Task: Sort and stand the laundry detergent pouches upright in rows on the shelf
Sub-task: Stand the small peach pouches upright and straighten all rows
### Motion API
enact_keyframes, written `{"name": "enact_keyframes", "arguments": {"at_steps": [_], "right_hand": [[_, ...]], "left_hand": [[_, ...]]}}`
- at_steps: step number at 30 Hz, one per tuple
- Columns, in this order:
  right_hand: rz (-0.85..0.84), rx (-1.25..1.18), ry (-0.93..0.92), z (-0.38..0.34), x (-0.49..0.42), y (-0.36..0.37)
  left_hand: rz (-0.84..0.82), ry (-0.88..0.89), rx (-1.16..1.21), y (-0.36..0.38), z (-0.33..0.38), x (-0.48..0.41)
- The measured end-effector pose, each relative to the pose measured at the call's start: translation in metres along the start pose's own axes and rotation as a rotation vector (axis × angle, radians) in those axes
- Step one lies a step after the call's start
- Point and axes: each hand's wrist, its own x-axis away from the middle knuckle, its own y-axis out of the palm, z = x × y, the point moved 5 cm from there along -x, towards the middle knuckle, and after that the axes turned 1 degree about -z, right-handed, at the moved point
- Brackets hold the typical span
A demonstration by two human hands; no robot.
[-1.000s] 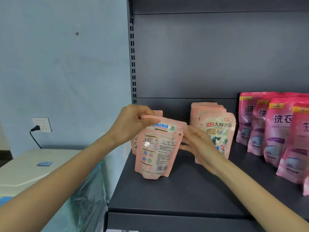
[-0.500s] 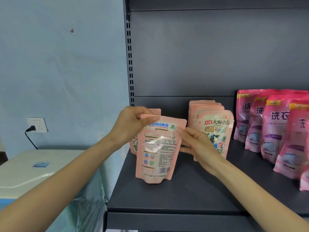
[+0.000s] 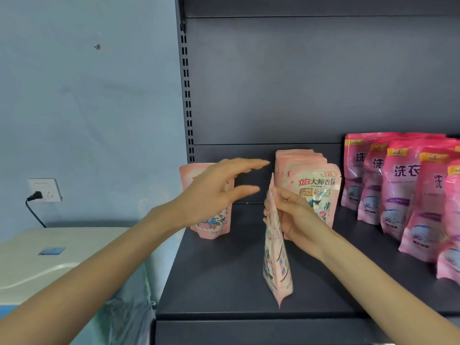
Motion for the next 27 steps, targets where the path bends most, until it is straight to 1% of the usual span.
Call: {"name": "enact_keyframes", "arguments": {"at_steps": [2,3,6,8,11,14,20,24,27], "right_hand": [[-0.029,-0.019,0.013,-0.001,0.002,0.003],[-0.032,-0.033,0.023,-0.001,0.002,0.003],[-0.016,-0.058,0.035,-0.002,0.005,-0.003],[-0.010,-0.022,0.037,-0.005,0.008,-0.010],[-0.007,0.114,0.028,-0.015,0.016,-0.020],[0.059,0.192,0.030,-0.021,0.023,-0.040],[0.139,0.152,0.097,-0.019,0.034,-0.084],[0.165,0.412,0.024,-0.016,0.047,-0.108],[0.173,0.450,0.013,-0.011,0.055,-0.117]], "left_hand": [[-0.029,0.144,-0.117,0.009,0.012,-0.007],[-0.038,0.183,-0.143,0.012,0.015,-0.011],[-0.062,0.218,-0.159,0.015,0.017,-0.022],[-0.065,0.193,-0.157,0.017,0.014,-0.027],[-0.023,0.108,-0.144,0.020,0.011,-0.035],[0.015,0.046,-0.125,0.027,0.011,-0.041],[0.048,-0.037,-0.168,0.042,0.011,-0.055],[0.070,-0.080,-0.178,0.053,0.013,-0.067],[0.079,-0.102,-0.171,0.062,0.015,-0.075]]}}
